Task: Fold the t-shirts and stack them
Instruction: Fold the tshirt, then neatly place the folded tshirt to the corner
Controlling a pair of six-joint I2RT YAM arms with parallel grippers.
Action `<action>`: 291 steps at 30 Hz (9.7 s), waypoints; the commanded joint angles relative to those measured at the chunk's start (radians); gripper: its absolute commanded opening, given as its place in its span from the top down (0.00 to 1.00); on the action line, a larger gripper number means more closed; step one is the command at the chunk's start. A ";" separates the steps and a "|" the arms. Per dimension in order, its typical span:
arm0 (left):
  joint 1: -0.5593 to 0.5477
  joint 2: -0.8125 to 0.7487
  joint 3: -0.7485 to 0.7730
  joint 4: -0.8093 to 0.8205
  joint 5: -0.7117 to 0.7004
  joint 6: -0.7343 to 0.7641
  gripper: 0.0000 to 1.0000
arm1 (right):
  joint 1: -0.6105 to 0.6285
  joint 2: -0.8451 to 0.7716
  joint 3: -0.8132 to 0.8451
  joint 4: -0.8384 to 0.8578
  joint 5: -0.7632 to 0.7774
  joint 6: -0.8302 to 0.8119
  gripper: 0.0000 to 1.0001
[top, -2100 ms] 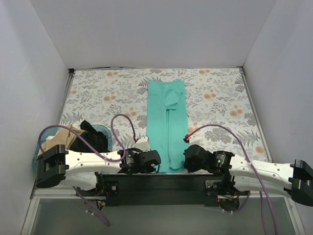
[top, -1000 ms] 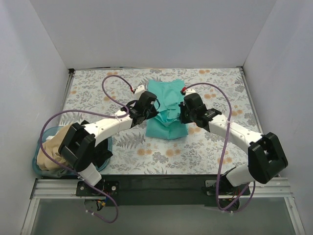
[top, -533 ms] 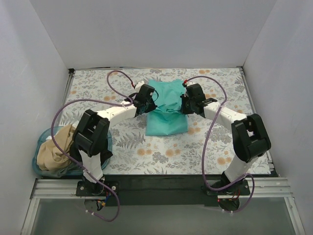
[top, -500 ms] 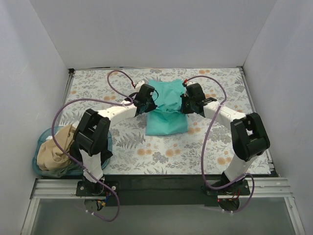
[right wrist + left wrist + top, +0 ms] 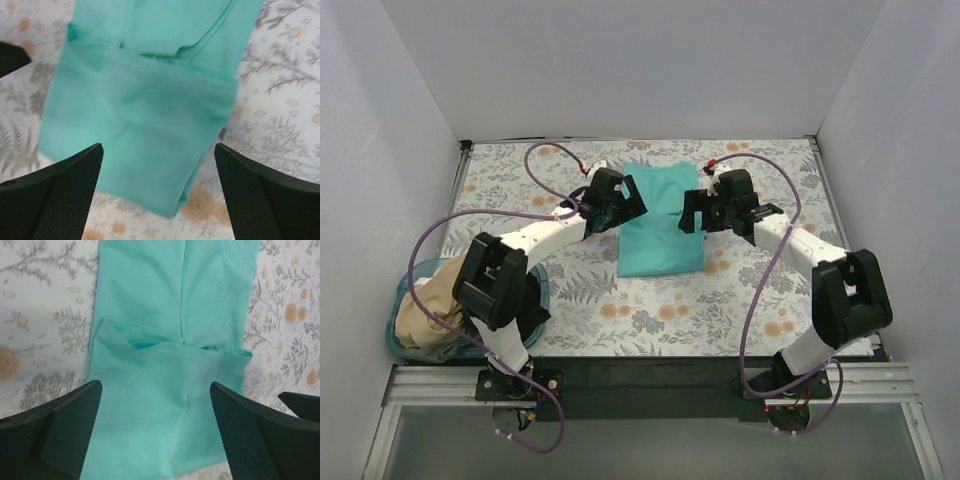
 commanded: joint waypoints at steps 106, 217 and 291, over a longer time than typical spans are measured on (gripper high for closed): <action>-0.092 -0.198 -0.527 0.044 0.040 -0.137 1.00 | 0.012 -0.234 -0.503 0.196 0.033 0.237 0.54; 0.150 0.087 0.171 -0.186 -0.115 -0.050 1.00 | -0.197 0.360 0.435 -0.042 -0.429 0.110 0.87; -0.082 -0.758 -0.633 -0.277 -0.106 -0.220 0.03 | 0.162 -0.160 -0.200 -0.094 0.193 -0.008 0.14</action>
